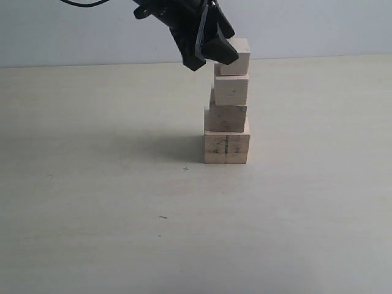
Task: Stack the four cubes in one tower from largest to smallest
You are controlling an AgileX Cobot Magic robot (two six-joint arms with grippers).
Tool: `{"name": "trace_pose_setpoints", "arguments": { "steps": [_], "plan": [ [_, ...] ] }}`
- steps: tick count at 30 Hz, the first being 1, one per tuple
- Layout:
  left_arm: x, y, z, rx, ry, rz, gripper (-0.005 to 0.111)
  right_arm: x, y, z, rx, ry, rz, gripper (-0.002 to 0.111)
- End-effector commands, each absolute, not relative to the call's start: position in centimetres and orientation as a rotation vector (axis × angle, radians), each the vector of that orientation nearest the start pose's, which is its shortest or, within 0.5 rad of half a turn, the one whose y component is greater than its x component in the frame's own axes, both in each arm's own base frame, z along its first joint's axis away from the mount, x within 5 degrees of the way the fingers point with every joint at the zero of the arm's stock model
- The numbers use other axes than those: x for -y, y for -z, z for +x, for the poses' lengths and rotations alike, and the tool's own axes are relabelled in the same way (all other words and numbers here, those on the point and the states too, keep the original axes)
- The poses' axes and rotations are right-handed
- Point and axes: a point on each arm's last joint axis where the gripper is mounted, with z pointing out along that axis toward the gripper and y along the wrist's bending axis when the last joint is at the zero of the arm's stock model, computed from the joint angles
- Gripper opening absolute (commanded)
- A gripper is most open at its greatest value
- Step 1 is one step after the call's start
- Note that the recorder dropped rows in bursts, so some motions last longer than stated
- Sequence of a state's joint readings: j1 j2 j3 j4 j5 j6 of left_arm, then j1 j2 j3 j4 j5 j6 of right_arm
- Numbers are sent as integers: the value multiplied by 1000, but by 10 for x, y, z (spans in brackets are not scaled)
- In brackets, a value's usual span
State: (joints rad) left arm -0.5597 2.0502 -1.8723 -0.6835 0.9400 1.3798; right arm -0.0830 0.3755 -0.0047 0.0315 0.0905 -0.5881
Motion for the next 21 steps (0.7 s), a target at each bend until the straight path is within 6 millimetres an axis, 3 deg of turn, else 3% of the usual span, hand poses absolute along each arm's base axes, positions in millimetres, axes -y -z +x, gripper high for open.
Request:
{"name": "trace_pose_setpoints", "arguments": {
  "steps": [1,21],
  "plan": [
    [286,-298,366,-1564,482,1767,0,6,-179,82,-1911,417,-462,0],
    [285,-298,365,-1566,488,1774,0,6,-179,82,-1911,417,-462,0]
  ]
}}
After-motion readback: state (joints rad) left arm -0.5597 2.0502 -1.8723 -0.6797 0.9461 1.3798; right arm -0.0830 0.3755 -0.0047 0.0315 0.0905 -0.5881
